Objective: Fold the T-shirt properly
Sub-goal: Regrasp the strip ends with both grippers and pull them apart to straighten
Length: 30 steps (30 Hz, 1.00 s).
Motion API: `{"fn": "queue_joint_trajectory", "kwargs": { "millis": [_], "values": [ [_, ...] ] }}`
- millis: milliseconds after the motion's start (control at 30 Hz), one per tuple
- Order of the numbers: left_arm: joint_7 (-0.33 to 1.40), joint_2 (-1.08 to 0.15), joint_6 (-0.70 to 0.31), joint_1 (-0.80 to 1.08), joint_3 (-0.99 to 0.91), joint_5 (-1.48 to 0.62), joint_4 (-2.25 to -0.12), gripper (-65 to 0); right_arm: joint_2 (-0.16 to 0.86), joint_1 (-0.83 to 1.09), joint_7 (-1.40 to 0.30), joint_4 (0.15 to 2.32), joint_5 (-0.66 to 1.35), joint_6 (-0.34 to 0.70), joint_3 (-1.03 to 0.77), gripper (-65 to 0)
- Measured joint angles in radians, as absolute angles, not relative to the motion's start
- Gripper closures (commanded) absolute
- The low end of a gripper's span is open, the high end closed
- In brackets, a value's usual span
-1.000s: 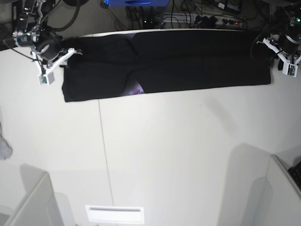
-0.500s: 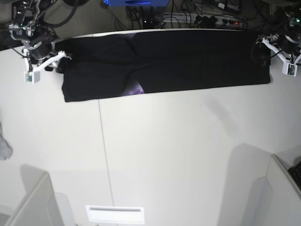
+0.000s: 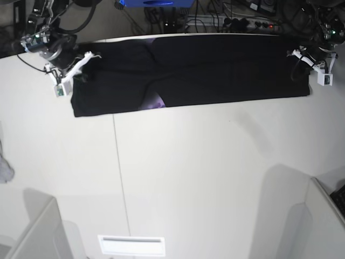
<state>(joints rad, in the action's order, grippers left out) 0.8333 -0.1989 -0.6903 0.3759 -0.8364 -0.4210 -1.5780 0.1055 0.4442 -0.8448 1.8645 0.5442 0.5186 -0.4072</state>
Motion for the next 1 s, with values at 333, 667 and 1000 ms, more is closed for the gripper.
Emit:
{"fn": "queue_joint_trajectory", "kwargs": {
  "millis": [333,667,1000],
  "values": [
    [0.683,-0.173,-0.706,0.263,-0.846,-0.186,-1.464,0.0,0.099,0.311,-0.794,1.642,0.419,0.533,-0.384,0.0],
    [0.657,-0.185,-0.693,0.101,-0.797,-0.155,-1.340,0.0,0.102,0.183,-0.769,1.522,0.411,0.533,-0.391,0.0],
    [0.819,-0.165,-0.659,0.057,-0.791,-0.118,-1.438,0.0,0.104,0.128,-0.850,1.586,0.355,0.522,-0.386,0.0]
  ]
}}
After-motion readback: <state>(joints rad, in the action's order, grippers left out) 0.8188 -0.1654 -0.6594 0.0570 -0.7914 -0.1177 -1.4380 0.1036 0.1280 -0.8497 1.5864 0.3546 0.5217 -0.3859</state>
